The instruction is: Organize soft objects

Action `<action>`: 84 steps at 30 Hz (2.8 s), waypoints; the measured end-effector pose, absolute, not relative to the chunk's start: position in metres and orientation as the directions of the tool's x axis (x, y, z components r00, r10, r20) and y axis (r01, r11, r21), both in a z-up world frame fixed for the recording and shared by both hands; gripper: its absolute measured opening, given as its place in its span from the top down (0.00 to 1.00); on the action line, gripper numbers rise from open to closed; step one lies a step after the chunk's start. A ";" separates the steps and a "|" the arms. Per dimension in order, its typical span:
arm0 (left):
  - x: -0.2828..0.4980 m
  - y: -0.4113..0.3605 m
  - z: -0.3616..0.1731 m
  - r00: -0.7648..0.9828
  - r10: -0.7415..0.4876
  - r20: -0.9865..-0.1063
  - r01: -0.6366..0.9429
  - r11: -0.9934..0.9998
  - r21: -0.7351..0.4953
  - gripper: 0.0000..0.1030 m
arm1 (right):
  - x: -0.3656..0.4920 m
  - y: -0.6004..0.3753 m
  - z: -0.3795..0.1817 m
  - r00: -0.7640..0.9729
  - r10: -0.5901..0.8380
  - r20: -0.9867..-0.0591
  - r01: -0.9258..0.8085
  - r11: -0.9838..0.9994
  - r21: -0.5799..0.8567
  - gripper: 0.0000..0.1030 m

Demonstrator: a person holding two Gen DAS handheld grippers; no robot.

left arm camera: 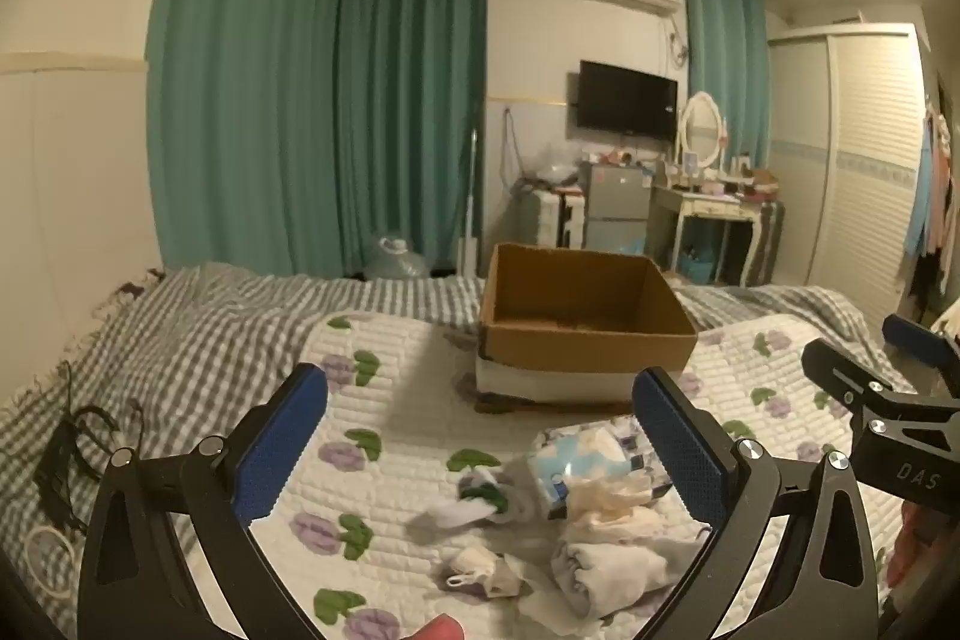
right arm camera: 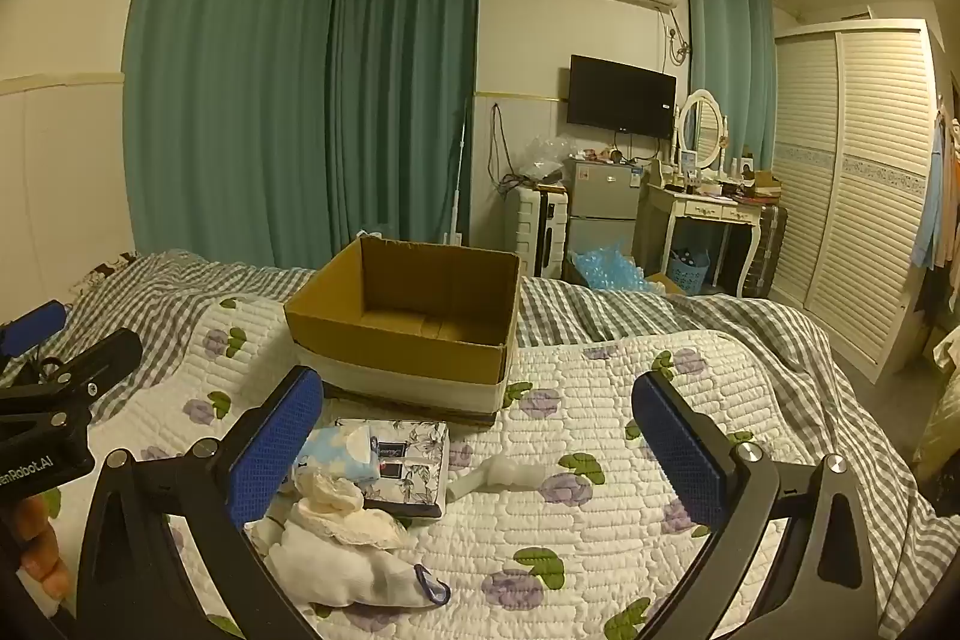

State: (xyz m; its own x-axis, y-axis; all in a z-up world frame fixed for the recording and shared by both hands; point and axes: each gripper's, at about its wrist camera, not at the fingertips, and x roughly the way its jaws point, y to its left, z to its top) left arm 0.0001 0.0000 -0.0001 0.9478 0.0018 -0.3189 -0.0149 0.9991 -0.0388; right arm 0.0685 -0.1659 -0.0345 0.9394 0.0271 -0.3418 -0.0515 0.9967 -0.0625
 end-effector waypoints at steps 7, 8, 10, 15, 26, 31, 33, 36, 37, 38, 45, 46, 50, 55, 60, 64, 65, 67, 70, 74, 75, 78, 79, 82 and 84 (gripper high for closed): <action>-0.003 -0.001 -0.001 0.945 0.009 -0.328 -0.022 0.999 -0.036 0.00 | 0.069 -0.165 -0.035 0.940 0.027 -0.340 -0.051 0.997 -0.062 0.00; -0.004 -0.002 -0.001 0.944 0.009 -0.329 -0.022 0.999 -0.037 0.00 | 0.069 -0.165 -0.035 0.940 0.027 -0.341 -0.051 0.997 -0.062 0.00; -0.004 0.000 -0.001 0.942 0.008 -0.336 -0.023 0.999 -0.042 0.00 | 0.069 -0.165 -0.036 0.939 0.026 -0.342 -0.051 0.997 -0.063 0.00; 0.005 0.002 -0.001 0.931 0.015 -0.364 -0.032 0.999 -0.041 0.00 | 0.070 -0.166 -0.037 0.939 0.025 -0.344 -0.050 0.997 -0.064 0.00; 0.005 0.003 0.002 0.934 0.013 -0.358 -0.028 0.999 -0.035 0.00 | 0.070 -0.166 -0.037 0.937 0.026 -0.348 -0.051 0.997 -0.065 0.00; 0.004 0.002 0.002 0.934 0.016 -0.357 -0.030 0.999 -0.034 0.00 | 0.070 -0.166 -0.037 0.937 0.025 -0.348 -0.051 0.997 -0.065 0.00; 0.004 0.002 0.002 0.934 0.016 -0.356 -0.030 0.999 -0.035 0.00 | 0.070 -0.166 -0.037 0.937 0.025 -0.348 -0.051 0.997 -0.064 0.00; 0.004 0.002 0.002 0.934 0.016 -0.357 -0.030 0.999 -0.033 0.00 | 0.070 -0.166 -0.038 0.937 0.025 -0.348 -0.051 0.997 -0.064 0.00; 0.004 0.002 0.003 0.934 0.017 -0.358 -0.030 0.999 -0.032 0.00 | 0.070 -0.165 -0.038 0.937 0.025 -0.348 -0.051 0.997 -0.065 0.00; 0.003 0.002 0.004 0.934 0.017 -0.357 -0.030 0.999 -0.031 0.00 | 0.070 -0.165 -0.038 0.937 0.024 -0.348 -0.050 0.997 -0.066 0.00; 0.002 0.002 0.004 0.936 0.016 -0.353 -0.029 0.999 -0.031 0.00 | 0.071 -0.166 -0.039 0.937 0.025 -0.349 -0.051 0.997 -0.065 0.00; 0.002 0.002 0.004 0.936 0.016 -0.352 -0.029 0.999 -0.031 0.00 | 0.071 -0.166 -0.038 0.937 0.025 -0.349 -0.051 0.997 -0.066 0.00; 0.002 0.002 0.004 0.936 0.016 -0.351 -0.029 0.999 -0.032 0.00 | 0.070 -0.167 -0.039 0.937 0.025 -0.349 -0.051 0.997 -0.065 0.00; 0.002 0.002 0.004 0.936 0.017 -0.351 -0.030 0.999 -0.031 0.00 | 0.071 -0.166 -0.038 0.936 0.026 -0.350 -0.052 0.997 -0.065 0.00; 0.002 0.002 0.004 0.936 0.016 -0.351 -0.029 0.999 -0.030 0.00 | 0.071 -0.164 -0.042 0.936 0.026 -0.350 -0.052 0.996 -0.066 0.00; 0.002 0.002 0.004 0.936 0.018 -0.350 -0.030 0.999 -0.031 0.00 | 0.070 -0.164 -0.040 0.936 0.026 -0.351 -0.052 0.996 -0.066 0.00; 0.002 0.002 0.004 0.936 0.017 -0.350 -0.030 0.999 -0.031 0.00 | 0.071 -0.164 -0.041 0.936 0.026 -0.351 -0.052 0.996 -0.067 0.00; 0.002 0.002 0.004 0.936 0.015 -0.350 -0.028 0.999 -0.032 0.00 | 0.070 -0.164 -0.040 0.936 0.026 -0.350 -0.052 0.996 -0.066 0.00; 0.002 0.002 0.004 0.936 0.017 -0.352 -0.030 0.999 -0.030 0.00 | 0.070 -0.164 -0.040 0.936 0.025 -0.351 -0.051 0.996 -0.067 0.00; 0.002 0.002 0.003 0.937 0.016 -0.350 -0.029 0.999 -0.032 0.00 | 0.071 -0.164 -0.042 0.936 0.025 -0.352 -0.052 0.997 -0.065 0.00; 0.002 0.001 0.003 0.937 0.016 -0.350 -0.029 0.999 -0.031 0.00 | 0.071 -0.164 -0.041 0.936 0.025 -0.352 -0.051 0.996 -0.066 0.00; 0.003 0.001 0.003 0.936 0.020 -0.352 -0.033 0.999 -0.030 0.00 | 0.071 -0.164 -0.040 0.936 0.025 -0.352 -0.051 0.996 -0.067 0.00; 0.003 0.001 0.002 0.935 0.020 -0.354 -0.034 0.999 -0.032 0.00 | 0.071 -0.164 -0.040 0.936 0.024 -0.352 -0.051 0.996 -0.067 0.00; 0.003 0.001 0.000 0.932 0.021 -0.361 -0.035 0.999 -0.034 0.00 | 0.071 -0.164 -0.040 0.936 0.024 -0.352 -0.051 0.996 -0.068 0.00; 0.003 0.000 0.001 0.933 0.018 -0.359 -0.033 0.999 -0.034 0.00 | 0.071 -0.164 -0.041 0.935 0.025 -0.353 -0.052 0.996 -0.067 0.00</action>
